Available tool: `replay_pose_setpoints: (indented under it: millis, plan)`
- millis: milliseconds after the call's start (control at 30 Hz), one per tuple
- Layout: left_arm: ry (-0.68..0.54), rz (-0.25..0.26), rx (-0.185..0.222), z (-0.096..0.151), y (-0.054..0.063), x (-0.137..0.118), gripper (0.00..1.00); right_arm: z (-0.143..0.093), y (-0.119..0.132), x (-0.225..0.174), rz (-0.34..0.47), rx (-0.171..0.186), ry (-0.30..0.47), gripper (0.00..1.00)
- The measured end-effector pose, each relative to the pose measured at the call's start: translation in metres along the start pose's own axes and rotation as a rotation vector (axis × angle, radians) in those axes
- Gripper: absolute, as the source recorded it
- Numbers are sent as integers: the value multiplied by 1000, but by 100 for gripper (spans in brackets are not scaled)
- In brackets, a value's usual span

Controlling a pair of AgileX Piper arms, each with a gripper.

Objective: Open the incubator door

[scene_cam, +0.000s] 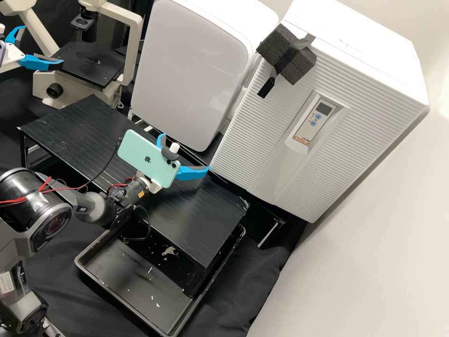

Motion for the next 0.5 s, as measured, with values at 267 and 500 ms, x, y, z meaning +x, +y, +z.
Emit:
replay_pose_setpoints:
  millis: [267, 500]
  plan:
    - [0, 0, 0, 0, 0, 0, 100, 1, 1, 0, -1, 3, 1, 100]
    - [0, 0, 0, 0, 0, 0, 100, 1, 36, 0, 97, 76, 24, 100]
